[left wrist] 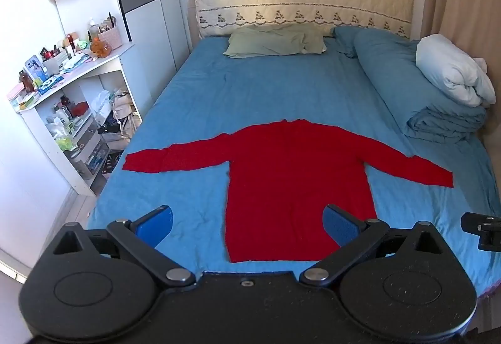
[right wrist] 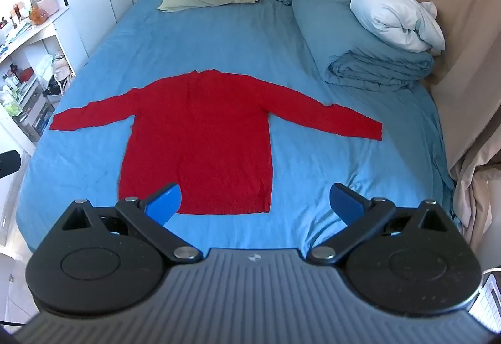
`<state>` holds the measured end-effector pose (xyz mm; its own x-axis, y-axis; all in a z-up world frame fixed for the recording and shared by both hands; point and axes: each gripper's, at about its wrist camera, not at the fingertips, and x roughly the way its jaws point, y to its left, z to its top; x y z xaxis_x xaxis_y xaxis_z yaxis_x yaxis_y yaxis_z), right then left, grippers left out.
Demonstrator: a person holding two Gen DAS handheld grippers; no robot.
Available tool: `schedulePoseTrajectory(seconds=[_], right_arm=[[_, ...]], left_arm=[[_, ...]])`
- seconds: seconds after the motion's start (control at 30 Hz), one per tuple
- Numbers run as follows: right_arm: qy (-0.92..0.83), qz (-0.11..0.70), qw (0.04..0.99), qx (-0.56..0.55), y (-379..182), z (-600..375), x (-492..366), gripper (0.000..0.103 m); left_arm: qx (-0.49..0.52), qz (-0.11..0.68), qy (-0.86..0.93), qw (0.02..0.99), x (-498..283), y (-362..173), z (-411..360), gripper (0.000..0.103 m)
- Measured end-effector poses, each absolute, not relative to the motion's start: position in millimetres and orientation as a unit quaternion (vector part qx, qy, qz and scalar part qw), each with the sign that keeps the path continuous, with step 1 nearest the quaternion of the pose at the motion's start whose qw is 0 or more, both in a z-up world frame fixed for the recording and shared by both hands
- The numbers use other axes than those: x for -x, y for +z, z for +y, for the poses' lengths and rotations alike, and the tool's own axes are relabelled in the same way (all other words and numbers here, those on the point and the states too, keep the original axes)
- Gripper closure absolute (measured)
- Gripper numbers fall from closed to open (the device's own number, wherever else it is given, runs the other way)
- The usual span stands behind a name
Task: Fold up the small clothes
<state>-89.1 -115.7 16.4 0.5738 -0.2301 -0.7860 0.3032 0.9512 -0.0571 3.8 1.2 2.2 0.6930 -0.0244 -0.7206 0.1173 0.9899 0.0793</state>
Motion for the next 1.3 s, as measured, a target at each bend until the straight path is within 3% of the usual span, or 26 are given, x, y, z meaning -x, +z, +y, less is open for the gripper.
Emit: schedulePoseTrajectory(seconds=[1.3], right_arm=[[-0.163,0.436,0.884,-0.046,17.8,-112.8,92.2,0.000]], left_arm=[[-0.065,0.388,-0.043,0.918,-4.7,0.1,-5.5,0.000]])
